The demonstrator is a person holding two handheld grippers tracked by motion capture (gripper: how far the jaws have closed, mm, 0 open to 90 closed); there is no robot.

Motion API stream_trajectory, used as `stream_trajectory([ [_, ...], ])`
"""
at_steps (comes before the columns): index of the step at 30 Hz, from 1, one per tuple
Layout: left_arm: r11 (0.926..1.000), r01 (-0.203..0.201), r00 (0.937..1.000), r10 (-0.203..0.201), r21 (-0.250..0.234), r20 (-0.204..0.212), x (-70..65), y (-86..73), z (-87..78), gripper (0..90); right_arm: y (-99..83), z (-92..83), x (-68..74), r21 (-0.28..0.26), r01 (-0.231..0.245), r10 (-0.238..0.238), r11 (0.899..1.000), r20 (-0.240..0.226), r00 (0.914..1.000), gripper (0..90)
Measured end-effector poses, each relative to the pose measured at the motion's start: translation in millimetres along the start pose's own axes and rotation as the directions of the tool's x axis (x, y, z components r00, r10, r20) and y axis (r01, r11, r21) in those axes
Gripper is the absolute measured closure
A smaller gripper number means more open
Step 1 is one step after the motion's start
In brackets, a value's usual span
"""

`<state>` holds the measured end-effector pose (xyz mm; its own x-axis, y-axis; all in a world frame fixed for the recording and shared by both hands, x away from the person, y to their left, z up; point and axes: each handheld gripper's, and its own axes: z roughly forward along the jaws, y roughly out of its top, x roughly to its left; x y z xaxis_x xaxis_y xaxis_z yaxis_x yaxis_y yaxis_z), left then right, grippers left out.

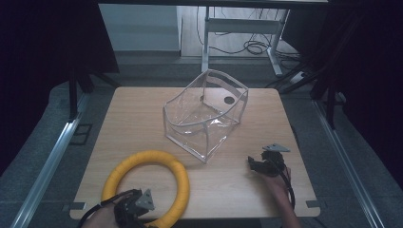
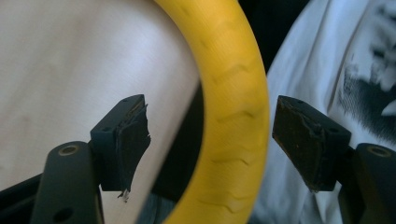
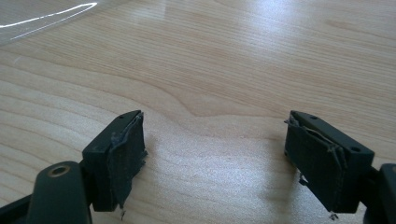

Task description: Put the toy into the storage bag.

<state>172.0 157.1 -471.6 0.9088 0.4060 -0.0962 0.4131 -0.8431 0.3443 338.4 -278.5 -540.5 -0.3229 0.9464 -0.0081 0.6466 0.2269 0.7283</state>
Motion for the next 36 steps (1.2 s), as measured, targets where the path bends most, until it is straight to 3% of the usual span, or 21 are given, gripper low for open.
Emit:
stream_trajectory([
  [6, 0.9994, -0.016, 0.9999, 0.016, 0.030, 0.003, -10.0, -0.8, 10.6, 30.8, 0.0, 0.0, 0.0, 0.000, 0.000, 0.000, 1.000, 0.000, 1.0000, 20.2],
  [13, 0.9972, -0.039, 0.9988, 0.041, 0.064, -0.028, -15.2, 1.1, 24.7, 34.4, 0.0, 0.1, -0.1, -0.001, 0.001, -0.001, 1.000, 0.000, 1.0000, 20.2],
  [16, 0.9953, -0.053, 0.9972, 0.057, 0.081, -0.048, -16.4, 0.5, 31.9, 40.2, 0.0, 0.1, -0.1, -0.001, 0.001, -0.001, 1.000, 0.000, 1.0000, 20.2],
  [19, 0.9958, -0.056, 0.9978, 0.059, 0.073, -0.032, -17.7, -1.0, 33.4, 48.7, -0.1, 0.0, 0.0, 0.000, 0.000, 0.000, 1.000, 0.001, 1.0000, 20.3],
  [25, 0.9961, -0.052, 0.9985, 0.053, 0.071, -0.013, -15.4, -0.4, 32.2, 50.3, 0.0, 0.0, 0.0, 0.000, 0.000, 0.000, 1.000, 0.001, 1.0000, 20.3],
  [28, 0.9984, -0.034, 0.9994, 0.034, 0.046, 0.007, -11.4, 1.6, 27.6, 50.6, 0.0, 0.0, 0.0, 0.000, -0.001, 0.001, 1.000, 0.001, 1.0000, 20.2],
  [32, 0.9994, 0.002, 0.9982, 0.000, -0.036, 0.060, -3.4, 4.6, 11.8, 50.8, 0.0, 0.1, -0.2, -0.001, 0.001, -0.001, 1.000, 0.000, 1.0000, 20.3],
  [36, 0.9906, 0.056, 0.9932, -0.042, -0.125, 0.109, 5.1, 5.8, -3.3, 50.9, 0.1, -0.1, -0.1, 0.001, 0.001, -0.001, 1.000, 0.001, 1.0000, 20.3],
])
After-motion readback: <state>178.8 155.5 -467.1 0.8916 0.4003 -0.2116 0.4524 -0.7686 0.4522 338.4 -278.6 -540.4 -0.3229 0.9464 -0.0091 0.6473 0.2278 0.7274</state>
